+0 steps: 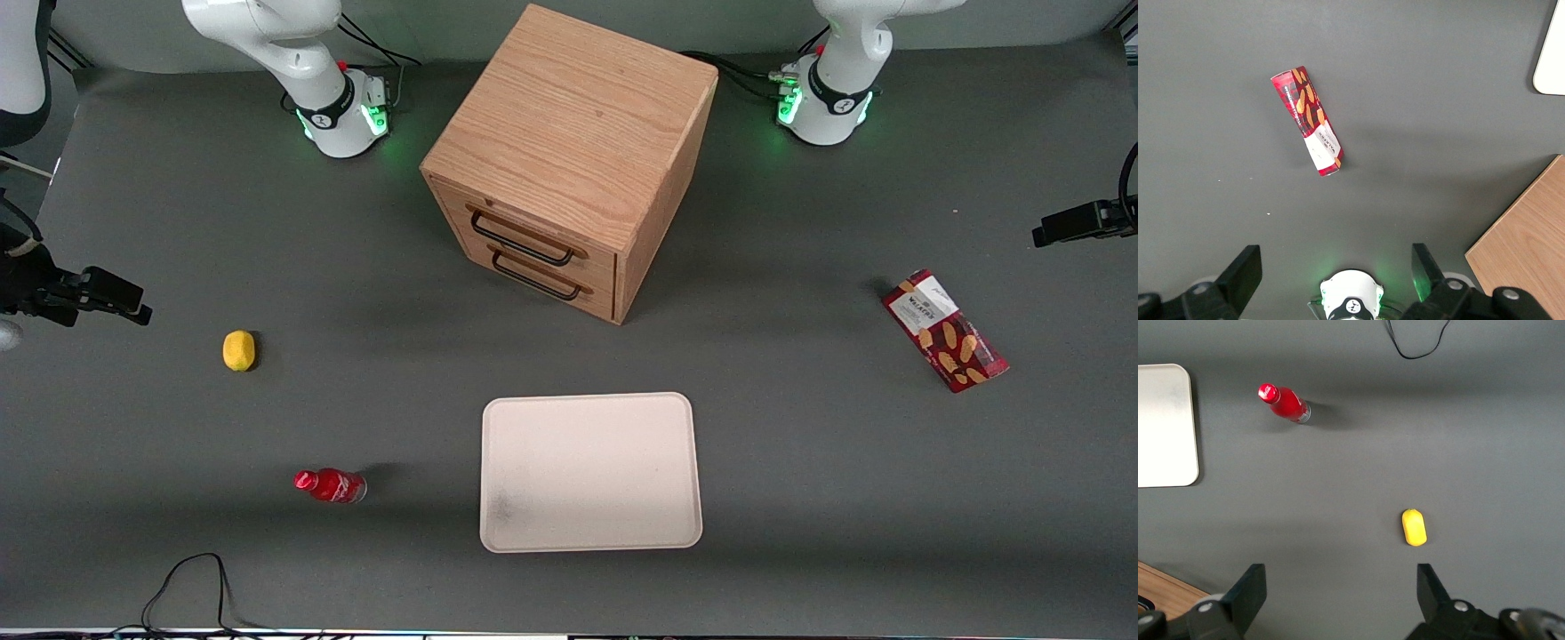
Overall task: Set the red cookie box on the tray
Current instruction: 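Move the left gripper down toward the red tartan shortbread box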
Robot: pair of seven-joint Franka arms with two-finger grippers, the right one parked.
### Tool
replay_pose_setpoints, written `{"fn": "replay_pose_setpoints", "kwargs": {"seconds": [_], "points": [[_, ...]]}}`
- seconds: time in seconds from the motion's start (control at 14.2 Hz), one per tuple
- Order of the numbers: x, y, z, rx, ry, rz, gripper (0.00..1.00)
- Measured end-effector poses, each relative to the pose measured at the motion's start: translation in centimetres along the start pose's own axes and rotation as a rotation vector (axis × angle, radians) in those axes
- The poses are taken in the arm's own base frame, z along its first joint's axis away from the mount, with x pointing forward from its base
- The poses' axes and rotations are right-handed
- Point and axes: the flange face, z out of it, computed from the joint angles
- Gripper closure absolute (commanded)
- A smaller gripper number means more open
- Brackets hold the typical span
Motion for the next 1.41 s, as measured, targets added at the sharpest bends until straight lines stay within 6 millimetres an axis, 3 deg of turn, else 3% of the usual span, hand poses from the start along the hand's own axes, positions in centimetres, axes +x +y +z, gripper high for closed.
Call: {"fn": "replay_pose_setpoints", "kwargs": {"seconds": [0.71,1.2,1.41], "points": [[0.7,-1.0,0.8,0.021,-0.017,-0.016,0.0],[3.0,-6.5,4.3,0.001,-0.084,-0.111,0.0],[4.6,-7.7,5.8,0.0,-0.081,-0.174,0.0]]}}
